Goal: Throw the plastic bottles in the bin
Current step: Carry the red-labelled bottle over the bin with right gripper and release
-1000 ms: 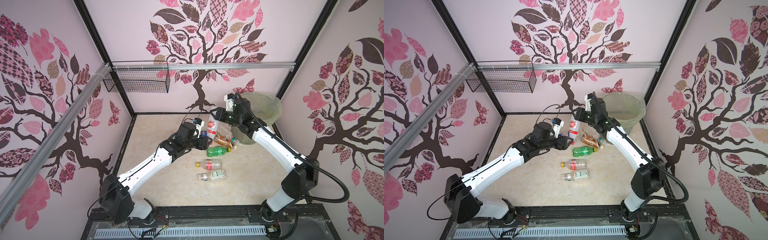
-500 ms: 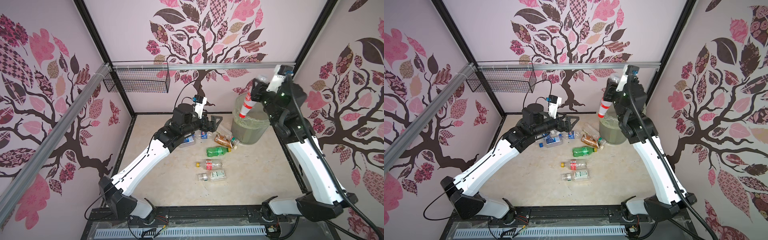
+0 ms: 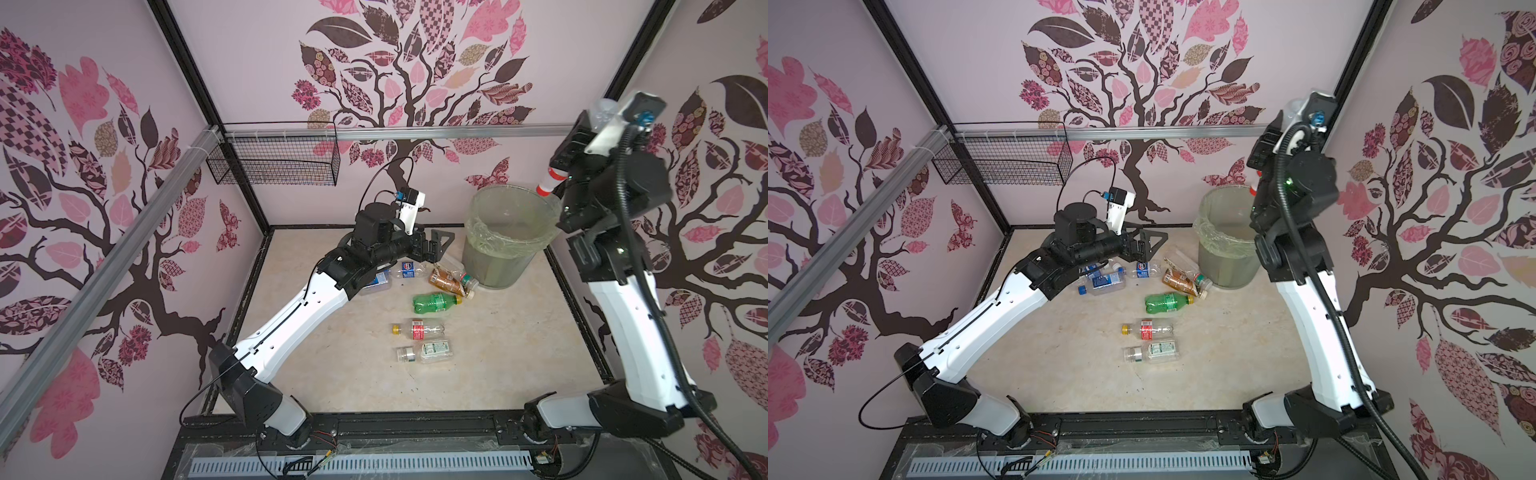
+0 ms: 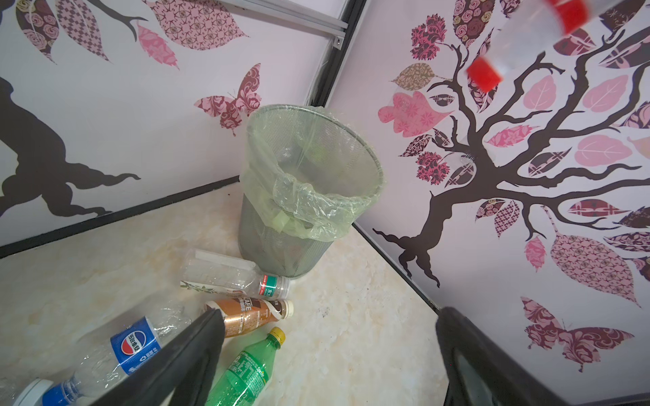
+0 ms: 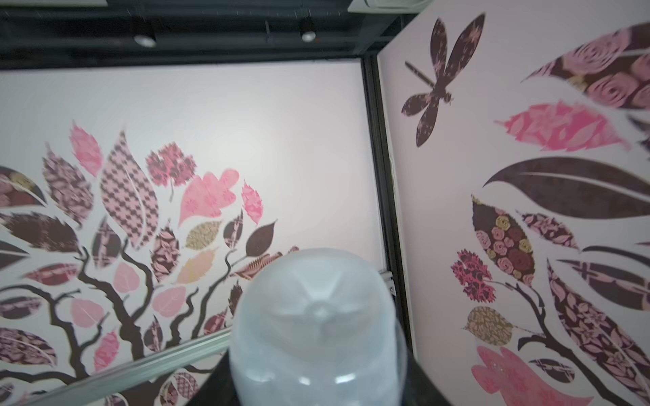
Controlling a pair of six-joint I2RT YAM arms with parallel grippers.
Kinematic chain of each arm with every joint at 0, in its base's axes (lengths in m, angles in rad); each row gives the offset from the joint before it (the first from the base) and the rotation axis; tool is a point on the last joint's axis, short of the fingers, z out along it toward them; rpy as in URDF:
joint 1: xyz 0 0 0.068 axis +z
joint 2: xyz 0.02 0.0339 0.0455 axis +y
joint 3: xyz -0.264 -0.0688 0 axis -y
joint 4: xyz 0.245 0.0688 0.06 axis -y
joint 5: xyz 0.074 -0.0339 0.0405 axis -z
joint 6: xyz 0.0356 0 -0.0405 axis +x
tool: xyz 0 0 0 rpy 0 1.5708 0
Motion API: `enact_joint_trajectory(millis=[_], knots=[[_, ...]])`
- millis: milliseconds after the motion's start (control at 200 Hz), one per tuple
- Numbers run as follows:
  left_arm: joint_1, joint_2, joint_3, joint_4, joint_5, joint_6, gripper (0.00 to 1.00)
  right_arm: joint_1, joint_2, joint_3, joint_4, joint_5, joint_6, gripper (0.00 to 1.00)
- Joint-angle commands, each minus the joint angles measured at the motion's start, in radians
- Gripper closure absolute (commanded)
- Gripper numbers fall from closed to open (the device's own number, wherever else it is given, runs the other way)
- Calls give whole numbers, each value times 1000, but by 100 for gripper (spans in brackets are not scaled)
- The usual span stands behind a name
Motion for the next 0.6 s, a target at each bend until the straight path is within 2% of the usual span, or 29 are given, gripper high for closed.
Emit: enact_joint_trajectory(millis=[0,120,250,470,595], knots=[[-2,-14,-11,-17,-15,32,2,-54,155,-34,-160,32,78,46],[-3,-23,-37,-44,-38,53,2,-60,159,-55,-195,33,94,15],[-1,-10,-59,-53,-58,48,2,-61,113,-71,-179,12,84,1],[10,40,-36,-125,-174,16,2,-60,80,-20,-267,-41,103,0],[17,39,-47,-181,-321,11,2,-60,50,-35,-332,-108,165,0]])
